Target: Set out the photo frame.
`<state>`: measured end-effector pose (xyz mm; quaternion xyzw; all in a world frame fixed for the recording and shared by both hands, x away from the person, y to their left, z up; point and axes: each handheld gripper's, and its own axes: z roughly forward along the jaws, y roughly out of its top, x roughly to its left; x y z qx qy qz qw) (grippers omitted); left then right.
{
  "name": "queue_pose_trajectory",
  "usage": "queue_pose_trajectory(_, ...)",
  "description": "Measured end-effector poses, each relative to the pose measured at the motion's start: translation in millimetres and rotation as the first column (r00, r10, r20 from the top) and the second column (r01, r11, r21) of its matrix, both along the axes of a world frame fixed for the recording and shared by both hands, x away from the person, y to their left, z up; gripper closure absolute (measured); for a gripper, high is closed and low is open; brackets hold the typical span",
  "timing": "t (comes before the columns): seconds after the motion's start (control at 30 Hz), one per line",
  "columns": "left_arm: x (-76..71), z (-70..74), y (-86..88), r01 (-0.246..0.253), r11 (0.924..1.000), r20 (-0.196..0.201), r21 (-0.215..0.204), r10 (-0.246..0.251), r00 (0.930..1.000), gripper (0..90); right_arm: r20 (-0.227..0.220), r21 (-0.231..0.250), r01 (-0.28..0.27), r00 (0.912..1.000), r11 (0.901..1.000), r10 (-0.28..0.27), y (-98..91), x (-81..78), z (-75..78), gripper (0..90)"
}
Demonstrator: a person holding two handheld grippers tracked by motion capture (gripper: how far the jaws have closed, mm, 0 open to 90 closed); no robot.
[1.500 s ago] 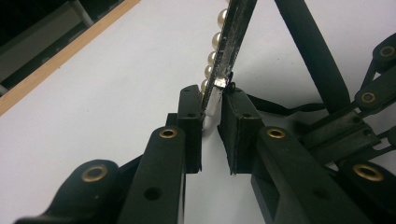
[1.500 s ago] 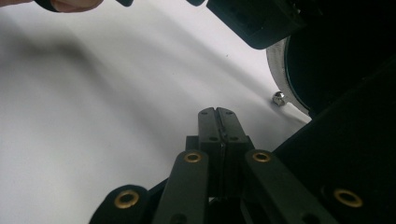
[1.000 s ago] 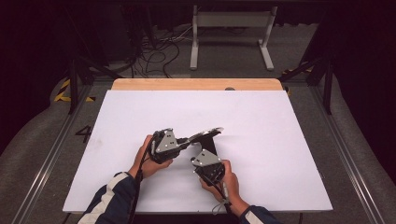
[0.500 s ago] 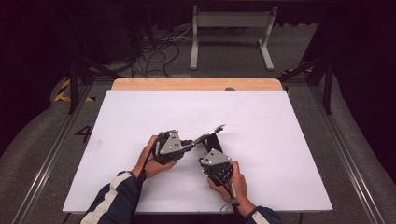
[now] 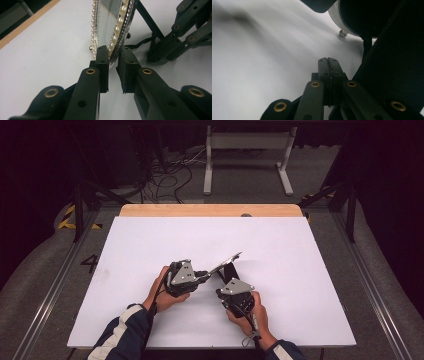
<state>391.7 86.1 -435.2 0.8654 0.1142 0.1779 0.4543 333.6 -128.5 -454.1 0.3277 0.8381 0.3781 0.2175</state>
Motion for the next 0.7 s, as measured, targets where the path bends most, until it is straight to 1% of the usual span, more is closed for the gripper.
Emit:
queue_pose_trajectory(0.03,0.2,-1.3,-1.4,0.002,1.0000,-0.008,0.000,-0.002,1.0000,79.0,-0.002,0.001,0.002,1.0000,1.0000,-0.002,-1.4,0.0,0.2,90.0)
queue_pose_trajectory(0.07,0.5,-1.7,-2.3,0.003,1.0000,-0.005,0.007,-0.003,1.0000,79.1,-0.003,0.002,0.009,1.0000,1.0000,-0.009,-3.6,0.1,0.4,90.0)
queue_pose_trajectory(0.2,1.3,-2.6,-6.4,0.025,0.9997,-0.008,0.003,-0.025,0.9997,78.5,-0.009,0.010,0.022,0.9997,0.9997,-0.022,-11.0,0.5,0.8,90.0)
queue_pose_trajectory(0.33,1.5,-2.8,-9.5,0.042,0.9991,-0.008,-0.002,-0.042,0.9991,78.0,-0.007,0.004,0.031,0.9995,0.9995,-0.031,-16.8,0.8,0.8,90.0)
queue_pose_trajectory(0.37,1.4,-2.7,-10.5,0.044,0.9990,-0.009,-0.002,-0.044,0.9990,77.3,-0.003,0.008,0.030,0.9995,0.9995,-0.030,-20.2,1.8,0.5,90.0)
queue_pose_trajectory(0.5,1.7,-3.0,-13.4,0.050,0.9987,-0.006,-0.002,-0.050,0.9987,76.4,-0.007,0.021,0.029,0.9995,0.9994,-0.029,-24.5,2.3,0.1,90.0)
queue_pose_trajectory(0.6,2.4,-3.1,-14.6,0.054,0.9985,-0.004,0.000,-0.054,0.9985,75.6,-0.006,0.016,0.025,0.9997,0.9996,-0.025,-27.7,2.3,-0.2,90.0)
queue_pose_trajectory(0.7,2.9,-4.4,-16.7,0.057,0.9984,-0.012,0.001,-0.057,0.9983,73.6,-0.010,0.013,0.026,0.9996,0.9996,-0.026,-30.6,3.1,0.0,90.0)
